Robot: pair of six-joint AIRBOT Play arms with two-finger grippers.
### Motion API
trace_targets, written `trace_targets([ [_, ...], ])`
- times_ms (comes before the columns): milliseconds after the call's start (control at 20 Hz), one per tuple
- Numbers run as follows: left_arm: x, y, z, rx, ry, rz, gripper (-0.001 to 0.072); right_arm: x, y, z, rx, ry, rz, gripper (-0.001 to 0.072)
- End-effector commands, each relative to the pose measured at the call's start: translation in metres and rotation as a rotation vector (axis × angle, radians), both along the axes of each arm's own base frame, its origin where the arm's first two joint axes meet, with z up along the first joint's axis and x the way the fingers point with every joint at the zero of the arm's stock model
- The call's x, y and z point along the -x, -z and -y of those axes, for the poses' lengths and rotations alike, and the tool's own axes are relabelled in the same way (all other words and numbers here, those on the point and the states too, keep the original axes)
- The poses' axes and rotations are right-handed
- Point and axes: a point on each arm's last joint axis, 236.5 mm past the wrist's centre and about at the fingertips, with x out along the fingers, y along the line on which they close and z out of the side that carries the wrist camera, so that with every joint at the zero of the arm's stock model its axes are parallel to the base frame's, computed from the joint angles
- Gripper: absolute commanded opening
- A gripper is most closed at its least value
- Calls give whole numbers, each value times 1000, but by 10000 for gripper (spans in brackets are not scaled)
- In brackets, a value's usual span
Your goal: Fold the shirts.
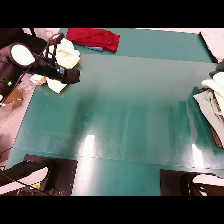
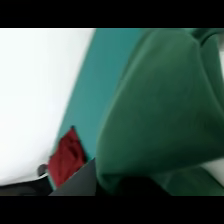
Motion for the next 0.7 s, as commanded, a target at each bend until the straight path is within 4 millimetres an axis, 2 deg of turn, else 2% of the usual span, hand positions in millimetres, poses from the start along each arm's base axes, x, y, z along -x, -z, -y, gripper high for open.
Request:
trace_targets([
  [0,-10,-20,1,15,-14,61,32,91,31,28,13,108,-244,20],
  [150,-10,-22,1,15,-12,60,32,125,74,24,20,37,-394,21],
  [300,-8,-21,1,16,-13,53,32,118,116,1,-32,-94,-455,22],
  [450,1,-15,3,17,3,7,32,138,163,-3,-4,-139,-652,25],
  [500,3,-15,5,22,8,-2,32,142,173,-4,17,-163,-693,148],
  [550,4,-15,6,29,11,-6,32,141,175,-6,27,-182,-694,393],
  [600,5,-16,8,36,12,-7,32,140,170,-3,47,-180,-687,555],
  [650,5,-16,9,39,16,-10,32,140,158,3,75,-164,-671,555],
])
